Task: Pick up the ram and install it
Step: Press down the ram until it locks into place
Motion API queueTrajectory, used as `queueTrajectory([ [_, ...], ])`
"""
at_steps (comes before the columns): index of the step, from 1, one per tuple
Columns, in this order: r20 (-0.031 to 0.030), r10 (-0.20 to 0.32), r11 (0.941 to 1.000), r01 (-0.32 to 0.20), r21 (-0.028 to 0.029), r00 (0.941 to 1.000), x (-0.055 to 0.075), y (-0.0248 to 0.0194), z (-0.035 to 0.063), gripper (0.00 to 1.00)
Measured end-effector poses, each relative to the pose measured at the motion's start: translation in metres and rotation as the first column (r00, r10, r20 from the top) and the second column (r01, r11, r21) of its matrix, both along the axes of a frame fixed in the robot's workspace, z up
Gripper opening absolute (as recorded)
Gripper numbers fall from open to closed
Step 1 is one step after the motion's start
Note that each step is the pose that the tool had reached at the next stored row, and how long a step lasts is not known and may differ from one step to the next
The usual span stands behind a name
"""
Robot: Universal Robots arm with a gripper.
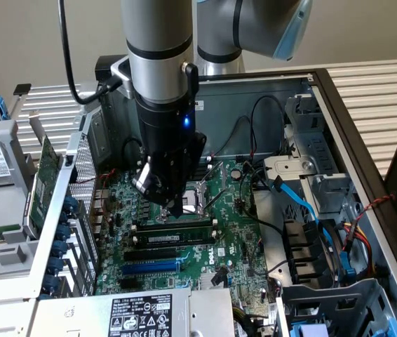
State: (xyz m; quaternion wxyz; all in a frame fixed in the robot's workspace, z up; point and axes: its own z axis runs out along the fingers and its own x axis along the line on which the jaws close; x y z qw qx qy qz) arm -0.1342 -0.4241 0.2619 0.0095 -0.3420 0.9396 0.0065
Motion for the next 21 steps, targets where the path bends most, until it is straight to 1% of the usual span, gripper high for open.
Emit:
queueTrajectory([
  [3,0.0000,-0.046,0.9990,0.046,0.0001,0.9990,0.0000,0.0000,-0.0004,0.11],
  [6,0.0000,-0.092,0.9958,0.092,0.0002,0.9958,0.0000,0.0000,-0.0008,0.11],
  [9,-0.0001,-0.136,0.9907,0.136,0.0004,0.9907,0.0000,0.0000,-0.0012,0.11],
  [12,-0.0006,-0.179,0.9838,0.179,0.0005,0.9838,0.0000,0.0000,-0.0017,0.11],
  [14,-0.0020,-0.205,0.9788,0.205,0.0003,0.9788,-0.0001,0.0000,-0.0018,0.11],
  [16,-0.0064,-0.228,0.9737,0.228,-0.0006,0.9736,0.0000,0.0000,-0.0020,0.11],
  [17,-0.0103,-0.239,0.9711,0.239,-0.0016,0.9710,0.0000,0.0000,-0.0020,0.11],
  [19,-0.0200,-0.260,0.9657,0.260,-0.0041,0.9655,-0.0001,0.0000,-0.0021,0.11],
  [20,-0.0236,-0.271,0.9625,0.271,-0.0051,0.9623,-0.0001,0.0000,-0.0020,0.11],
  [21,-0.0253,-0.282,0.9594,0.282,-0.0057,0.9591,-0.0002,0.0000,-0.0020,0.11],
])
